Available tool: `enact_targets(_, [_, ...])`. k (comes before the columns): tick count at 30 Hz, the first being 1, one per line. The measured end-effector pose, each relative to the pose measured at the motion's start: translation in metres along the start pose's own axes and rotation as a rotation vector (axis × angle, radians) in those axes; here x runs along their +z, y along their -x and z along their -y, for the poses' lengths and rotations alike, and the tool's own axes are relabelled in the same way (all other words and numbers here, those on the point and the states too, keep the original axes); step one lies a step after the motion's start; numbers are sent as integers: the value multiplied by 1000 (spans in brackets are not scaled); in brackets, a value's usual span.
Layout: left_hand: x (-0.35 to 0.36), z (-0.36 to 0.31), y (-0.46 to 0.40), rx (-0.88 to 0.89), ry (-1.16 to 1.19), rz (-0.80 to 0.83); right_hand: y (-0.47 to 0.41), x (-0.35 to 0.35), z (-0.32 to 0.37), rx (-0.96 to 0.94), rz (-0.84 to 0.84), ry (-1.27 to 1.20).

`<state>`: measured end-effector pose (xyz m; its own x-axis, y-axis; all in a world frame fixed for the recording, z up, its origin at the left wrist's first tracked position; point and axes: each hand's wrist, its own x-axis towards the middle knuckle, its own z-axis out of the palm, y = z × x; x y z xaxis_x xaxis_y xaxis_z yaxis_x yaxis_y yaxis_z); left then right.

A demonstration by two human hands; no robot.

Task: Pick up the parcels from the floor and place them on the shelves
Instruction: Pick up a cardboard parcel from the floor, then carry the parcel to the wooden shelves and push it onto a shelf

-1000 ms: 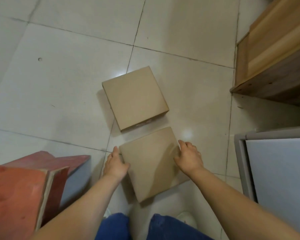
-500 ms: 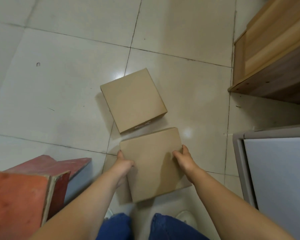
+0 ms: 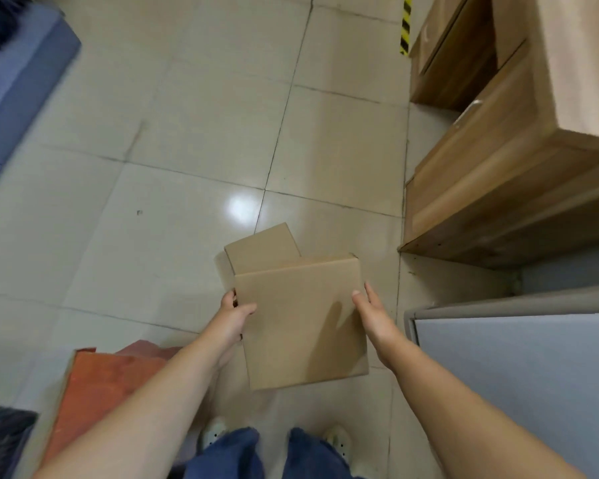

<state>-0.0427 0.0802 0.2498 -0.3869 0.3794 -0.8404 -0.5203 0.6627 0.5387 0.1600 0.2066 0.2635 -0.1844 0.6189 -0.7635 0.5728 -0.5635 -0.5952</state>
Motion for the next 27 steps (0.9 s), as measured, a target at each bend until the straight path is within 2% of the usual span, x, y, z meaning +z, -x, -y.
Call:
enact_targets(8, [-35, -135, 153, 188, 12, 51, 134, -42, 140, -146, 28, -6])
enact_targets(13, [-59, -194, 230, 308, 30, 112, 207, -50, 203, -226, -13, -27])
enact_targets(18, [-88, -222, 278, 381, -1, 145, 269, -51, 239, -232, -44, -36])
enact_targets(27, [-131, -240, 339, 490, -100, 179, 338, -49, 261, -264, -42, -39])
